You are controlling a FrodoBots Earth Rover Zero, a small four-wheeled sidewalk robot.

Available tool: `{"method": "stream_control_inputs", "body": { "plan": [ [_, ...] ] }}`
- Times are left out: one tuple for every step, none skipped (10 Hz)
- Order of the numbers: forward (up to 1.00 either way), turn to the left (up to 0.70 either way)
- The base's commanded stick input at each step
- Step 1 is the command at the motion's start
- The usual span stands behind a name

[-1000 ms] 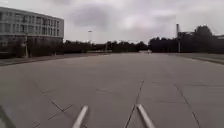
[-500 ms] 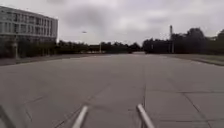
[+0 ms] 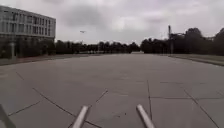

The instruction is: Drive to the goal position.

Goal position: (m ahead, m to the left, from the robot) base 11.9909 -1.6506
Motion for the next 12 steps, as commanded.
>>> {"method": "stream_control_inputs", "body": {
  "plan": [
    [0.00,0.00],
    [0.00,0.00],
    [0.00,0.00],
    [0.00,0.00],
    [0.96,0.00],
    [1.00,0.00],
    [1.00,0.00],
    [1.00,0.00],
    [1.00,0.00],
    [1.00,0.00],
    [1.00,0.00],
    [0.72,0.00]
  ]
}}
